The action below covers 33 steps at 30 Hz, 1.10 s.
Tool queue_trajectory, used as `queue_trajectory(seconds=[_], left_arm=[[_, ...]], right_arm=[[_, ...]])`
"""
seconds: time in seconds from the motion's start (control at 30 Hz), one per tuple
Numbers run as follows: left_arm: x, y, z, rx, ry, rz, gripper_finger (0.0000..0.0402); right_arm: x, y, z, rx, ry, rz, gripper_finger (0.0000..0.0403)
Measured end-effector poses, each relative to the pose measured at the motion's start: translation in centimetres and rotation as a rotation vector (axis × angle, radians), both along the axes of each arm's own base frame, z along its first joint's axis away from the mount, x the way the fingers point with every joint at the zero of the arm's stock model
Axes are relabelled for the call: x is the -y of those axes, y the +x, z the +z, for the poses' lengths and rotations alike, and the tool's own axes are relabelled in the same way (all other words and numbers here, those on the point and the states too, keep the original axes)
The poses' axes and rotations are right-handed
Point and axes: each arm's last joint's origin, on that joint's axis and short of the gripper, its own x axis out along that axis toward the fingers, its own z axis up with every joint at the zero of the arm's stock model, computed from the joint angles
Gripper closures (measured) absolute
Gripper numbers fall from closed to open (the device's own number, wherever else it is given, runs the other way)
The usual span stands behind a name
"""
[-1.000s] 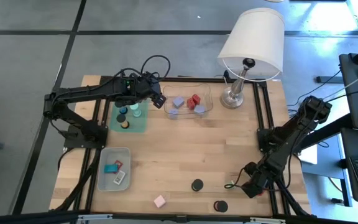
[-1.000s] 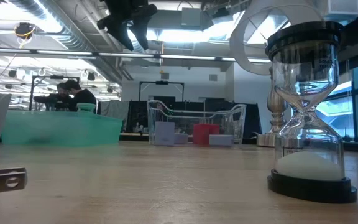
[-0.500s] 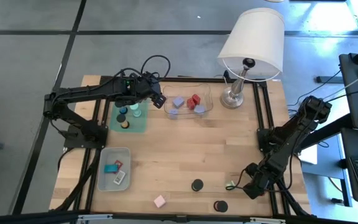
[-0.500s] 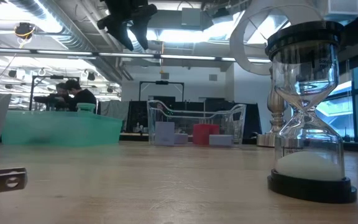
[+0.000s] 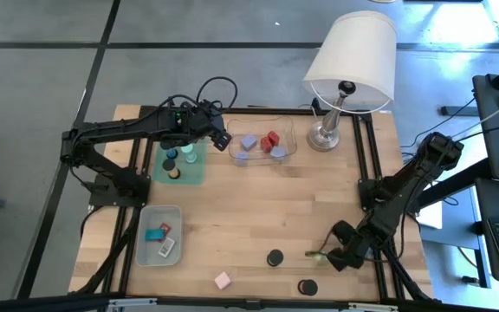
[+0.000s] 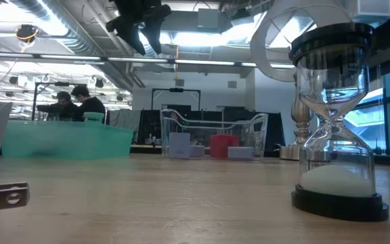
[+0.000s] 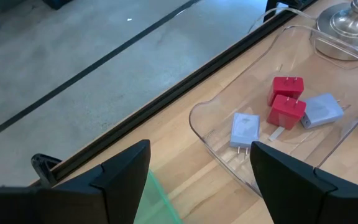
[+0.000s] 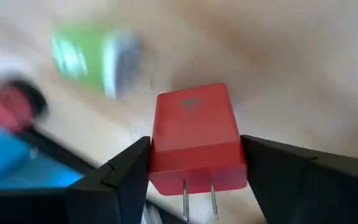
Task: Pick & Place Office items
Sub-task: Put the red charger adapter into the transparent bin
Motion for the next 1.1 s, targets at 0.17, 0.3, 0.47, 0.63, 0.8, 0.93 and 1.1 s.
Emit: queue_trajectory(seconds=[0.17,0.3,0.47,0.63,0.8,0.93,1.1], left_arm=[[0.0,0.0,0.0,-0.001,0.0,0.0,0.0128],[0.0,0.0,0.0,-0.001,0.0,-0.001,0.0128],[0.0,0.0,0.0,-0.059,0.029,-0.057,0.0128],[0.0,0.0,0.0,-0.081,0.046,-0.07,0.0128],[-0.1,-0.1,0.1,-0.151,0.099,-0.107,0.0128],[-0.1,-0.1,0.0,-0.196,0.115,-0.141,0.0128],[-0.2,-0.2,0.1,-0.259,0.169,-0.157,0.0128]], right_arm=[[3.1,1.3,0.3,0.079,-0.2,-0.083,0.0185],[5.5,2.6,0.5,0.156,-0.358,-0.15,0.0185],[8.8,4.8,0.7,0.255,-0.533,-0.269,0.0185],[12.6,7.9,1.3,0.401,-0.631,-0.432,0.0185],[15.5,11.3,2.9,0.657,-0.662,-0.433,0.0185],[17.7,12.8,4.5,0.826,-0.73,-0.47,0.0185],[20.9,12.9,4.8,0.817,-0.809,-0.561,0.0178]])
